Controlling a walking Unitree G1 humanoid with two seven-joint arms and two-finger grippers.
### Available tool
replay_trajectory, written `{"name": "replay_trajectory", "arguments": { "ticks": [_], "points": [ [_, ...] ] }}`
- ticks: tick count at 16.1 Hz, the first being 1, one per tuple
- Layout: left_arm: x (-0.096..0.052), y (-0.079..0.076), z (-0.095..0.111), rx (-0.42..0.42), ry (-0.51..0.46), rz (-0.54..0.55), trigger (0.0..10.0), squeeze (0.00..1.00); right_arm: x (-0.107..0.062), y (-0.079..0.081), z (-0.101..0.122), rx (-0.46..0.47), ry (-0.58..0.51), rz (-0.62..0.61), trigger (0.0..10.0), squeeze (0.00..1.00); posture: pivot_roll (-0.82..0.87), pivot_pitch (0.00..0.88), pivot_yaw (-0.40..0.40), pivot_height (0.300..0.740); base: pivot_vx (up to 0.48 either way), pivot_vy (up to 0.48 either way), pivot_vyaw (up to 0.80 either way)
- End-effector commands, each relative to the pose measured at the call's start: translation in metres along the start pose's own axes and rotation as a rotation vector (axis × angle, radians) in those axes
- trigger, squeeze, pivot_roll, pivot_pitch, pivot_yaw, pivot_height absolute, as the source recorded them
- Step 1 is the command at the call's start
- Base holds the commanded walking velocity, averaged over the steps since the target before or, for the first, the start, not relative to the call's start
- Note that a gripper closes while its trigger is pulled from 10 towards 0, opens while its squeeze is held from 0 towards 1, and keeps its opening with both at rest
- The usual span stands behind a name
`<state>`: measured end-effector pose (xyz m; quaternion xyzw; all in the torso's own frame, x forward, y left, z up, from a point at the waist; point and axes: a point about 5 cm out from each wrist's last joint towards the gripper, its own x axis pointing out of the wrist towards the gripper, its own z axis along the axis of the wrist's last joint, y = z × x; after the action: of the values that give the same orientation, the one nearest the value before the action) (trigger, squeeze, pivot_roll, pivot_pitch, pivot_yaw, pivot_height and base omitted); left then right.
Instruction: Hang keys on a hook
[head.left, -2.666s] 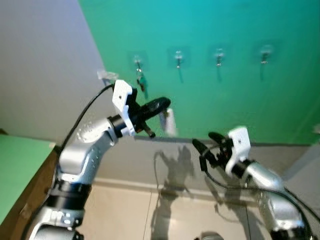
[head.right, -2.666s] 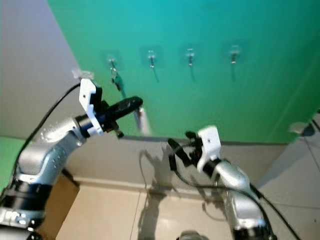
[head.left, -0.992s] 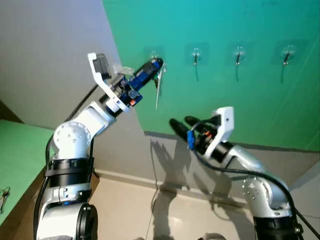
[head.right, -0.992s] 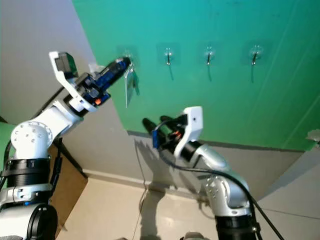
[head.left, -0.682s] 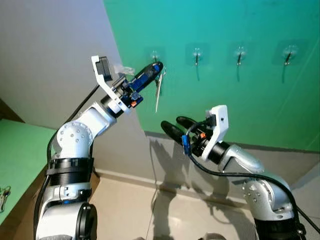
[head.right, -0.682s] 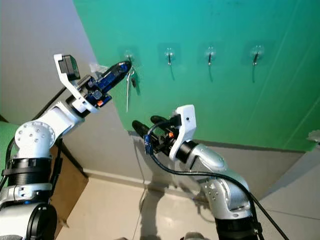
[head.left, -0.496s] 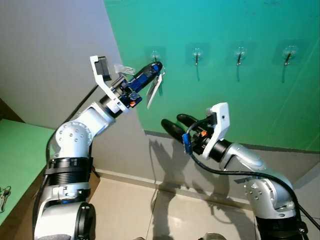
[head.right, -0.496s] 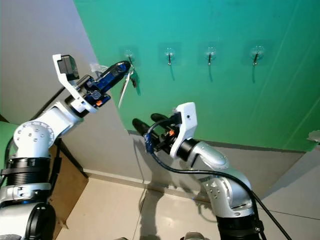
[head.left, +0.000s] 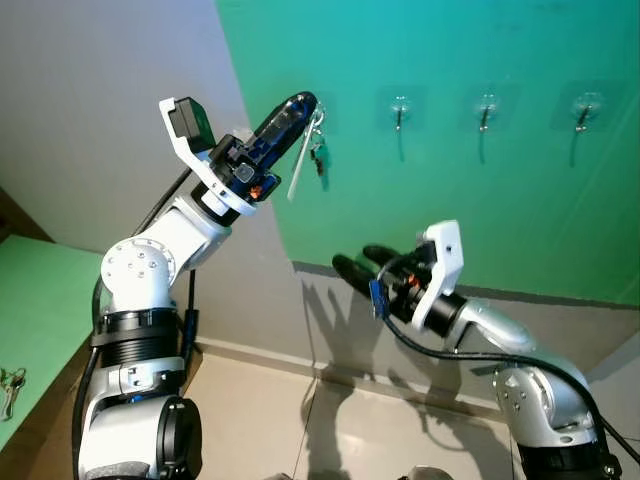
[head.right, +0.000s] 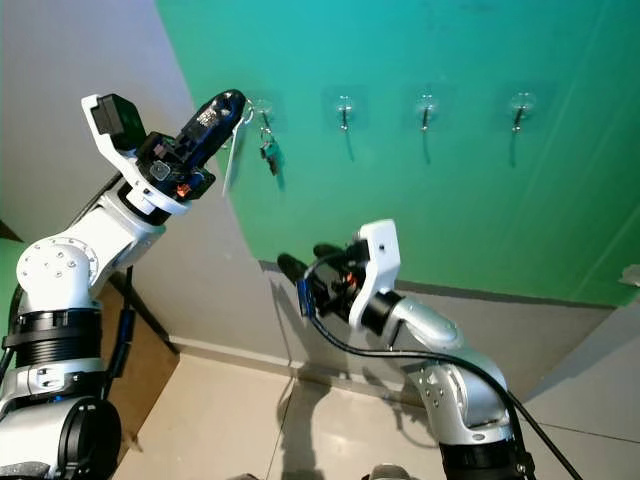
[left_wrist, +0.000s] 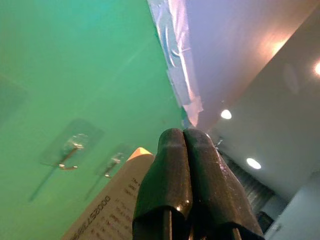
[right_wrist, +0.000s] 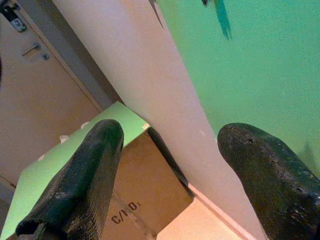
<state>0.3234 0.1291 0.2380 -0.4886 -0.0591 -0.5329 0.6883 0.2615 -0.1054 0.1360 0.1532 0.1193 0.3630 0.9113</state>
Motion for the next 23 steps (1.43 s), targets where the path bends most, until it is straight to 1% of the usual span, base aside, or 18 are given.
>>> {"name": "replay_trajectory", "arguments": {
  "ticks": [1, 5, 7, 9, 10, 11, 12, 13, 14, 15, 16, 17, 18, 19, 20, 21, 22, 23],
  "points": [
    [0.006, -0.009, 0.005, -0.011, -0.001, -0.056, 0.0, 0.00, 0.002, 0.002, 0.001, -0.014, -0.008, 0.010, 10.0, 0.00, -0.33, 0.000, 0.164, 0.740, 0.000, 0.000, 0.00],
    [0.013, -0.018, 0.005, -0.065, -0.008, -0.127, 0.0, 0.00, 0.000, 0.000, -0.001, -0.011, -0.007, 0.002, 10.0, 0.00, -0.33, 0.000, 0.168, 0.740, 0.000, 0.000, 0.00],
    [0.014, -0.016, 0.002, -0.058, 0.012, -0.109, 0.0, 0.00, 0.001, 0.000, -0.002, -0.010, -0.005, -0.001, 10.0, 0.00, -0.33, 0.000, 0.170, 0.740, 0.000, 0.000, 0.00],
    [0.017, 0.002, -0.006, 0.065, 0.067, 0.053, 0.0, 0.00, 0.000, -0.008, -0.003, -0.038, -0.013, -0.069, 10.0, 0.00, -0.33, 0.000, 0.170, 0.740, 0.000, 0.000, 0.00],
    [0.018, 0.027, -0.014, 0.283, 0.165, 0.279, 0.0, 0.00, -0.002, -0.029, -0.007, -0.164, 0.004, -0.253, 10.0, 0.00, -0.33, 0.000, 0.171, 0.740, 0.000, 0.000, 0.00],
    [0.008, 0.049, -0.018, 0.574, 0.295, 0.476, 0.0, 0.00, -0.009, -0.051, -0.011, -0.274, 0.024, -0.433, 10.0, 0.00, -0.34, 0.000, 0.176, 0.740, 0.000, 0.000, 0.00],
    [-0.004, 0.058, -0.016, 0.745, 0.353, 0.575, 0.0, 0.00, -0.018, -0.064, -0.015, -0.333, 0.033, -0.533, 10.0, 0.00, -0.34, 0.000, 0.180, 0.740, 0.000, 0.000, 0.00],
    [-0.008, 0.059, -0.015, 0.757, 0.348, 0.592, 0.0, 0.00, -0.020, -0.066, -0.015, -0.345, 0.033, -0.551, 10.0, 0.00, -0.34, 0.000, 0.181, 0.740, 0.000, 0.000, 0.00],
    [-0.018, 0.058, -0.014, 0.806, 0.356, 0.619, 0.0, 0.00, -0.028, -0.073, -0.019, -0.338, 0.029, -0.615, 10.0, 0.00, -0.34, 0.000, 0.182, 0.740, 0.000, 0.000, 0.00],
    [-0.027, 0.055, -0.017, 0.873, 0.372, 0.639, 0.0, 0.00, -0.034, -0.077, -0.023, -0.349, 0.020, -0.665, 10.0, 0.00, -0.33, 0.000, 0.182, 0.740, 0.000, 0.000, 0.00],
    [-0.031, 0.053, -0.024, 0.941, 0.405, 0.626, 0.0, 0.00, -0.036, -0.077, -0.026, -0.361, 0.017, -0.674, 10.0, 0.00, -0.32, 0.000, 0.181, 0.740, 0.000, 0.000, 0.00],
    [-0.034, 0.050, -0.033, 0.983, 0.407, 0.614, 0.0, 0.00, -0.037, -0.077, -0.030, -0.374, 0.008, -0.688, 10.0, 0.00, -0.32, 0.000, 0.178, 0.740, 0.000, 0.000, 0.00],
    [-0.039, 0.047, -0.042, 1.020, 0.405, 0.613, 0.0, 0.00, -0.039, -0.078, -0.032, -0.381, -0.001, -0.703, 10.0, 0.00, -0.31, 0.000, 0.178, 0.740, 0.000, 0.000, 0.00],
    [-0.044, 0.045, -0.050, 1.024, 0.387, 0.628, 0.0, 0.00, -0.040, -0.078, -0.033, -0.388, -0.015, -0.712, 10.0, 0.00, -0.31, 0.000, 0.175, 0.740, 0.000, 0.000, 0.00],
    [-0.054, 0.044, -0.057, 1.032, 0.322, 0.695, 0.0, 0.00, -0.040, -0.077, -0.033, -0.381, -0.039, -0.718, 10.0, 0.00, -0.31, 0.000, 0.175, 0.740, 0.000, 0.000, 0.00],
    [-0.070, 0.042, -0.069, 1.053, 0.290, 0.765, 0.0, 0.00, -0.038, -0.073, -0.030, -0.327, -0.105, -0.702, 10.0, 0.00, -0.30, 0.000, 0.172, 0.740, 0.000, 0.000, 0.00],
    [-0.081, 0.042, -0.075, 1.086, 0.287, 0.804, 0.0, 0.00, -0.037, -0.071, -0.029, -0.297, -0.133, -0.681, 10.0, 0.00, -0.30, 0.000, 0.169, 0.740, 0.000, 0.000, 0.00],
    [-0.101, 0.042, -0.079, 1.132, 0.264, 0.866, 0.0, 0.00, -0.037, -0.070, -0.027, -0.276, -0.176, -0.654, 10.0, 0.00, -0.30, 0.000, 0.167, 0.740, 0.000, 0.000, 0.00]
  ]
}}
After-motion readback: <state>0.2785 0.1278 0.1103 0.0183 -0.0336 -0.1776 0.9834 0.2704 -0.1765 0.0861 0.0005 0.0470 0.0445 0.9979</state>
